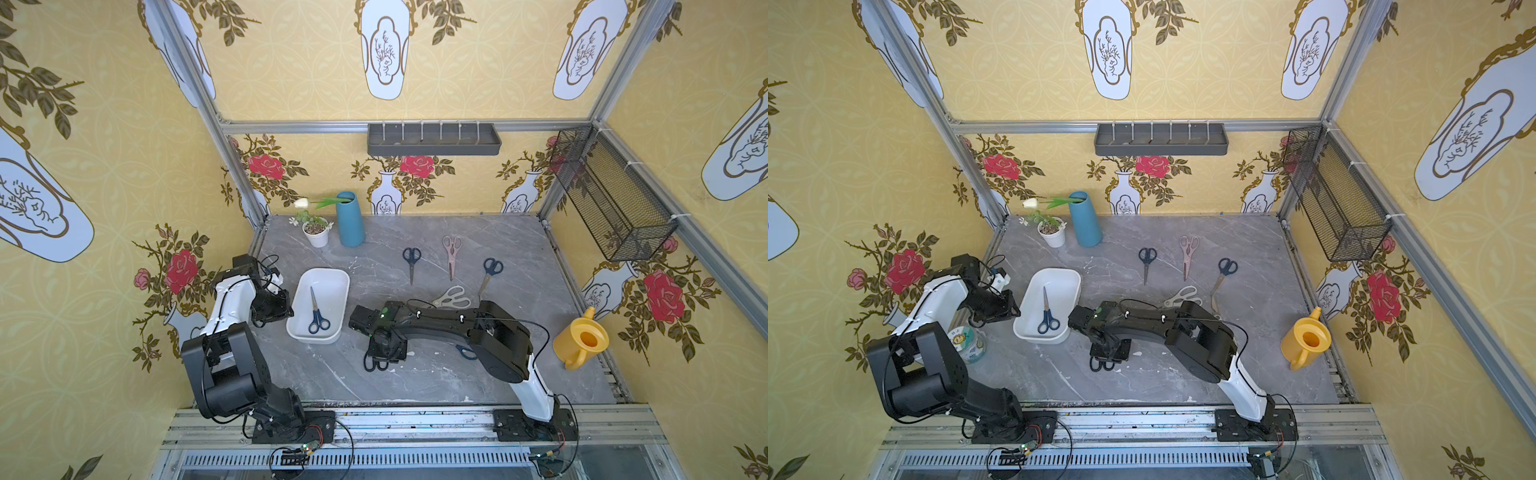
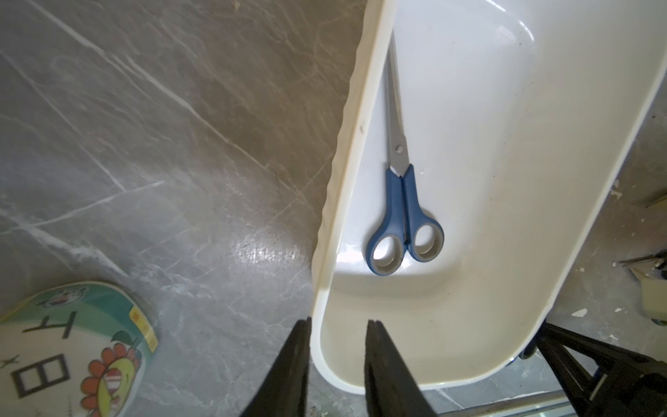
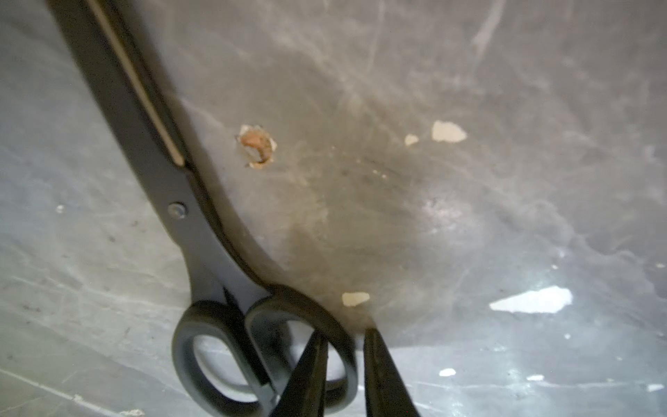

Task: Put the scissors into the storage box
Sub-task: Pick up the scissors from the center of the board.

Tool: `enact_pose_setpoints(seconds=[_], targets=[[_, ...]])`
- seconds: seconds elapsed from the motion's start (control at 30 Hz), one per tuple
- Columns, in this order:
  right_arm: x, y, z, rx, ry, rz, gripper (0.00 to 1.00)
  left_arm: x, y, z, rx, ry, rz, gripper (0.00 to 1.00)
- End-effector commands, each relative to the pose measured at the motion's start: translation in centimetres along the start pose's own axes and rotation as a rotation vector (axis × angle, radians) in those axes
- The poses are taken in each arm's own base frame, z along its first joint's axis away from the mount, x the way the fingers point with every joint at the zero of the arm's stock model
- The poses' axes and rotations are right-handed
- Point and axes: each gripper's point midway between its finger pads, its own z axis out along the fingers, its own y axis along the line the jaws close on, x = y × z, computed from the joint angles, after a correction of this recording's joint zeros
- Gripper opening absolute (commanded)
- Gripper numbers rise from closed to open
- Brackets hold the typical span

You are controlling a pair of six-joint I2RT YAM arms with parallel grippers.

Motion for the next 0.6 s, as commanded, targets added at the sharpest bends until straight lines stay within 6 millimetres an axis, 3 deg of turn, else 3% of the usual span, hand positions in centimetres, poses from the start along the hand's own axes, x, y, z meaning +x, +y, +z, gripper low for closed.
enact_pose_setpoints(seconds=[0.0, 0.1, 0.23, 0.43, 0.57], targets=[[0.7, -0.3, 1.4, 0.023, 0.043, -0.039, 0.15, -0.2, -0.2, 0.3, 0.020, -0.005, -0.023, 0.31], [0.4, 0.1, -0.7, 0.010, 0.006, -0.046, 0.07, -0.1, -0.3, 0.2, 0.020, -0.005, -0.030, 0.31], [-0.3, 1.6, -5.4, -0.056, -0.046, -0.032, 0.00, -0.1, -0.3, -0.3, 0.014, -0.021, -0.034, 0.30], [-2.7, 8.0, -11.2, -0.317, -0.110, -0.042, 0.00, -0.9, -1.1, -1.8, 0.040, -0.041, -0.051, 0.29], [-5.9, 11.9, -12.1, -0.440, -0.140, -0.058, 0.00, -1.4, -1.3, -2.7, 0.039, -0.058, -0.057, 0.29]])
